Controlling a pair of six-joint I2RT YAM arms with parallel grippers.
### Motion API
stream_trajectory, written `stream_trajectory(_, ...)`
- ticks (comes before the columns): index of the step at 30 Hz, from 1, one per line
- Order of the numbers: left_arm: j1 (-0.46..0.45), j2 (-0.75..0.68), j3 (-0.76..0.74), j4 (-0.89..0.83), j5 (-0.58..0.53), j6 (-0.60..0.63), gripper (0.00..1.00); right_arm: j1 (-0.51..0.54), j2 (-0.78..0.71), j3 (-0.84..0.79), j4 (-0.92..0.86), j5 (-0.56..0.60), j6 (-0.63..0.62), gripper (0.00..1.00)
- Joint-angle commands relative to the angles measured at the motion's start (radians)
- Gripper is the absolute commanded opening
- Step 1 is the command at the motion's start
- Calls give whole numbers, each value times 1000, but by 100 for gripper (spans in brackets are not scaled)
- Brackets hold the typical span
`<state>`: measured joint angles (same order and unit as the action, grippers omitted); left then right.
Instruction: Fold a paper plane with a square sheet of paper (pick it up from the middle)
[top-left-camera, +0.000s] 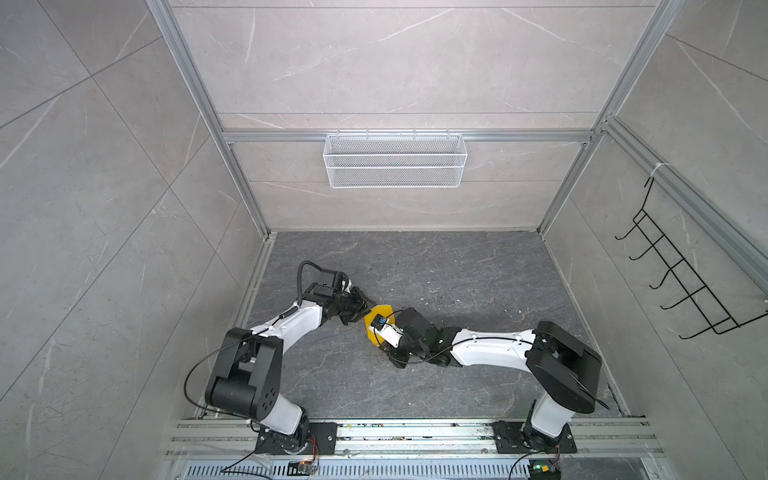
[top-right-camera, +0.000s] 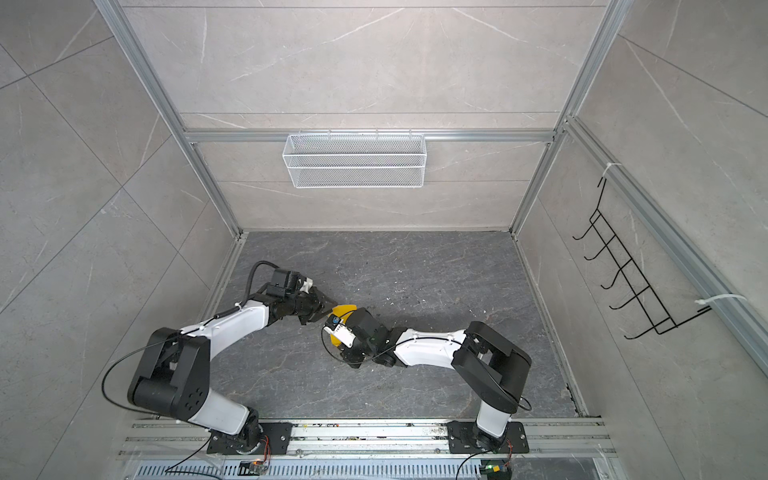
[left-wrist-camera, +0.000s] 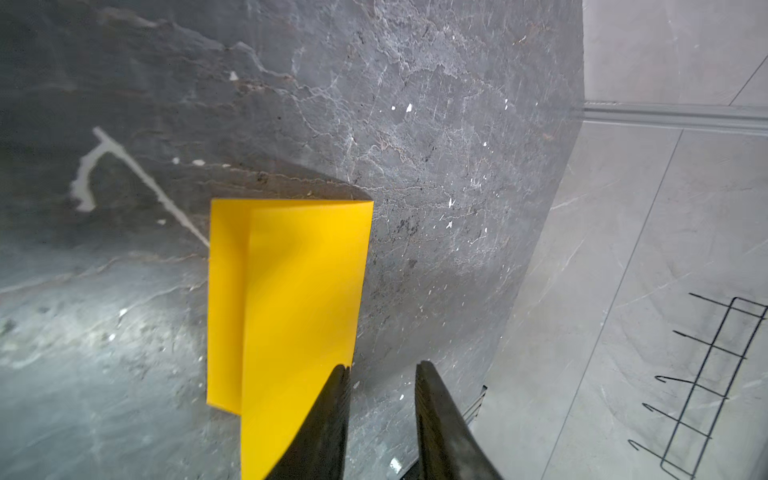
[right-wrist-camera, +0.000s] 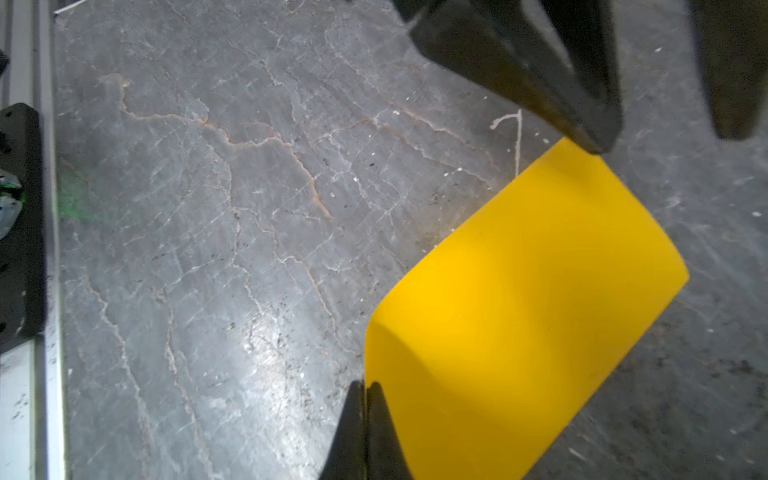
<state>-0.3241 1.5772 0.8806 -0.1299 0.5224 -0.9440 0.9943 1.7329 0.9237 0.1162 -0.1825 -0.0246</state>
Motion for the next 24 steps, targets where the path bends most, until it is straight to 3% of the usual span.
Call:
stream_trajectory(1, -25, 65, 38, 10, -13, 38, 24, -6, -32, -23, 11, -65, 52, 2)
stream_trajectory(8, -50, 158, 66, -49, -68, 81, 14, -19, -33, -43, 43, -90, 76, 2)
stream_trajectory(24, -70, 253, 88, -157, -124, 146, 5, -64, 18, -14, 44, -115, 101, 3)
